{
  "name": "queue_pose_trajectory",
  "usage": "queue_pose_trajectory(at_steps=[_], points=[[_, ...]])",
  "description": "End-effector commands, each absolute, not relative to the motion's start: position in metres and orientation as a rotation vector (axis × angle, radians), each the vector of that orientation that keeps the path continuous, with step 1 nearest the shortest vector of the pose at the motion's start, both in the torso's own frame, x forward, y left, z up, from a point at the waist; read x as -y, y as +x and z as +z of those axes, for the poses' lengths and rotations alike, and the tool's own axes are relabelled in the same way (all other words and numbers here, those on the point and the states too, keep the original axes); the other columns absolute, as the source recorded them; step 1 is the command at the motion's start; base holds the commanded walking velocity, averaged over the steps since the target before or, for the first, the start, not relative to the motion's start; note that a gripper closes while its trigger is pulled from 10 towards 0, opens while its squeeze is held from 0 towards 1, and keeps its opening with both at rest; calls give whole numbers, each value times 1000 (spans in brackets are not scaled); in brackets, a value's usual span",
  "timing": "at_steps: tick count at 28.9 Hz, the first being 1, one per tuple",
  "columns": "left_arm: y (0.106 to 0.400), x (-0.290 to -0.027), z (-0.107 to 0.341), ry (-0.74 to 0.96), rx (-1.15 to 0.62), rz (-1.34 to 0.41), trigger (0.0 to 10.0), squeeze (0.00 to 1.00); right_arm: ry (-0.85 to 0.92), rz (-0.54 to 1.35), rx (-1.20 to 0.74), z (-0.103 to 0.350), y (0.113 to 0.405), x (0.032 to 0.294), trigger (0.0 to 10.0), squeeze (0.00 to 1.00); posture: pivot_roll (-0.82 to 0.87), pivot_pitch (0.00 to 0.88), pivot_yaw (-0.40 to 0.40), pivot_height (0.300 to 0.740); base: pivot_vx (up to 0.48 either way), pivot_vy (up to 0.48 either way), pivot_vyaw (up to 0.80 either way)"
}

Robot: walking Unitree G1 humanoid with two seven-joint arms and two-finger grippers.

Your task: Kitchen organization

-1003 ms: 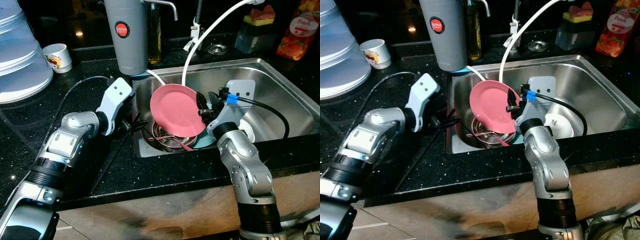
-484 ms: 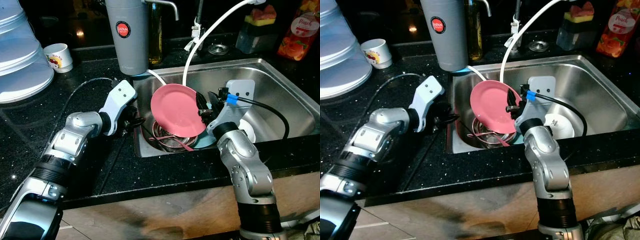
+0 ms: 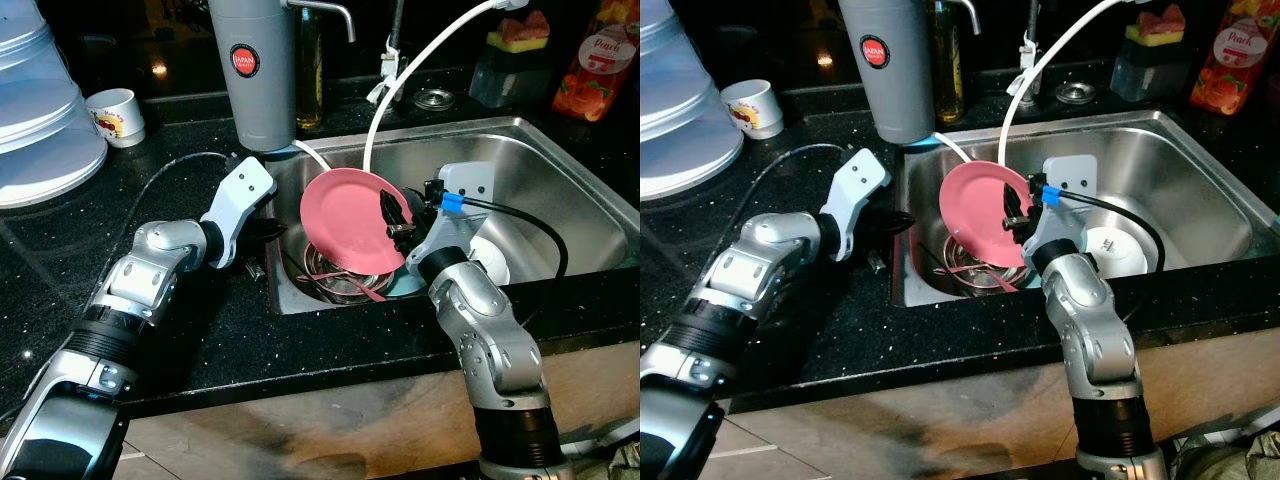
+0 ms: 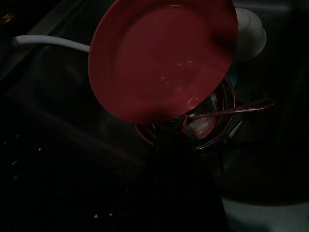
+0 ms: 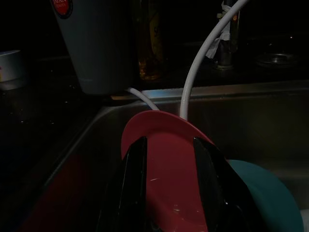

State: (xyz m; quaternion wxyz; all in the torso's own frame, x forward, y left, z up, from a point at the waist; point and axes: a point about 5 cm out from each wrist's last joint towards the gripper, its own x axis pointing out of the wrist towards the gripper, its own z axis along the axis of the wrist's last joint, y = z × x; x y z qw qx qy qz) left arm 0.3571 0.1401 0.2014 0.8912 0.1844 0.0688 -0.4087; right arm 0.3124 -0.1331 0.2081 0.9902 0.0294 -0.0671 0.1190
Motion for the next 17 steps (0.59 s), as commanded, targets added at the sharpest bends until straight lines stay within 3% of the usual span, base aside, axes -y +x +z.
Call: queue_pose_trajectory(at_steps=[1,6,8,17], points=[[358,-145,199,378,-152,-837,0,0,65,243,120,205,311,133,10000,0,1,36,56,740,0,0,0],[363,-152,224,322,-43,-792,0,0,64,242,121,206,312,133,10000,0,-1,37,54,740,0,0,0],[365,-162,254,186,84,-760,0,0,64,238,124,207,312,134,10000,0,0,43,52,740,0,0,0],[362,-182,287,-24,212,-729,0,0,66,237,124,207,312,134,10000,0,6,45,48,740,0,0,0]])
